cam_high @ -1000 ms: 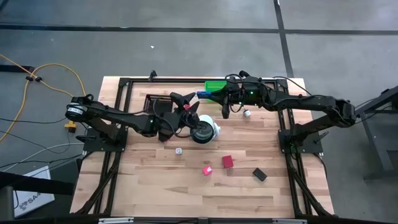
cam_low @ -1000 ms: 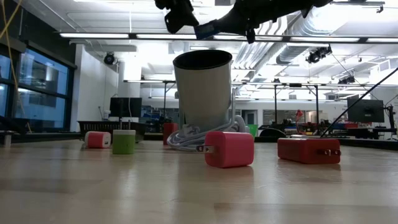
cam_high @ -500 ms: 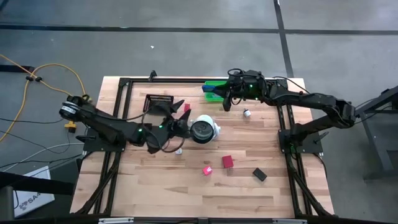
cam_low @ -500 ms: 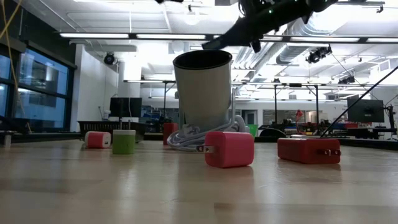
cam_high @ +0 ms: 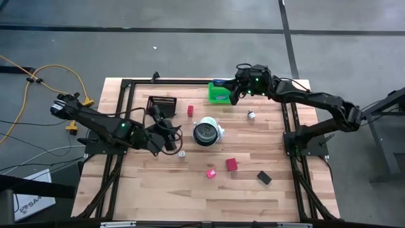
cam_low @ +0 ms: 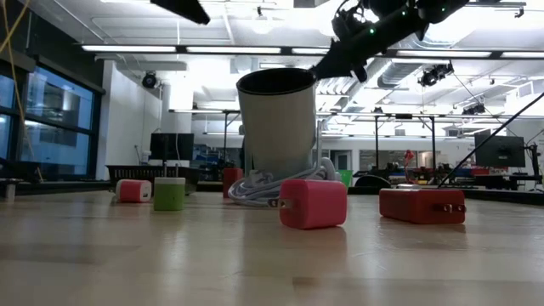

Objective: Pick & Place Office items
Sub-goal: Put the blue digital timer into the green bin

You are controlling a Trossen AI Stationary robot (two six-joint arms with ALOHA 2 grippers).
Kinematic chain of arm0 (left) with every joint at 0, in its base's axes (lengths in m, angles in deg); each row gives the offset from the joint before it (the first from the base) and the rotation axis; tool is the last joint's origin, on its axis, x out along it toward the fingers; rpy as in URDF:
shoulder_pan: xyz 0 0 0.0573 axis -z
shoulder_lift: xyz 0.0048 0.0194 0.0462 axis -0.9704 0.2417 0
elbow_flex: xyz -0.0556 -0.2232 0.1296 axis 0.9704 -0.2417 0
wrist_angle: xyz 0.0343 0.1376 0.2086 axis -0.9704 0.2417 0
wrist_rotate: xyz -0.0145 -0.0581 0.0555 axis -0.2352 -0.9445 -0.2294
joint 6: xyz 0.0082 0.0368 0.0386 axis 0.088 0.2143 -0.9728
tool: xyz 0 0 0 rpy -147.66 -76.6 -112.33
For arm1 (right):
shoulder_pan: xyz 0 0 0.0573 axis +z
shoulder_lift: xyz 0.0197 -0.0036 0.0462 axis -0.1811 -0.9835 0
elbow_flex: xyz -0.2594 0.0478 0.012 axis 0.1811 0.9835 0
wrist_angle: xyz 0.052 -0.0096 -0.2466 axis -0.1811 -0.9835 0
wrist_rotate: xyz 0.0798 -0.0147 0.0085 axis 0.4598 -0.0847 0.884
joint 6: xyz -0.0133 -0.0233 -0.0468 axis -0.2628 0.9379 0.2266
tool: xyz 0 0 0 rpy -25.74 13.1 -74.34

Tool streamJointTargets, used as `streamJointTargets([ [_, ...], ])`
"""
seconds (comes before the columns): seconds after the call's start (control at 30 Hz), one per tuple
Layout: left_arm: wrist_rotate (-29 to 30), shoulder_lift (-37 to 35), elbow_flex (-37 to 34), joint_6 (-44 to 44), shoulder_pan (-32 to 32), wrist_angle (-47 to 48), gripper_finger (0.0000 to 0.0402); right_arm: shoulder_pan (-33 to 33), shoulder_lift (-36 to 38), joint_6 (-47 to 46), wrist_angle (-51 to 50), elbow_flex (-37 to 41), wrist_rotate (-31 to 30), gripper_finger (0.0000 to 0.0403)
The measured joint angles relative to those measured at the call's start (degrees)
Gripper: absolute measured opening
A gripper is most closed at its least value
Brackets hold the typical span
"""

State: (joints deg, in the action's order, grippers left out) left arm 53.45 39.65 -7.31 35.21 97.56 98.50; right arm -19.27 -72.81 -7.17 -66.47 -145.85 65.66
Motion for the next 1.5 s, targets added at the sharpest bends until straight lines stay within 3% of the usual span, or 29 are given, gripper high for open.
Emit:
streamJointTargets([
  [0.73,-1.9,2.4,-0.3,5.4,0.4,3.2,0.0227,-10.9,-19.6,-6.0,2.6,0.9,7.0,0.0052],
  [1.1,-1.9,2.4,-0.4,5.8,0.4,3.1,0.0227,-15.2,-20.7,-13.3,2.7,0.9,14.9,0.0052],
  [1.5,-3.7,2.5,-0.5,6.1,0.4,3.1,0.0227,-11.7,-20.7,-14.7,0.0,0.9,11.3,0.0052],
])
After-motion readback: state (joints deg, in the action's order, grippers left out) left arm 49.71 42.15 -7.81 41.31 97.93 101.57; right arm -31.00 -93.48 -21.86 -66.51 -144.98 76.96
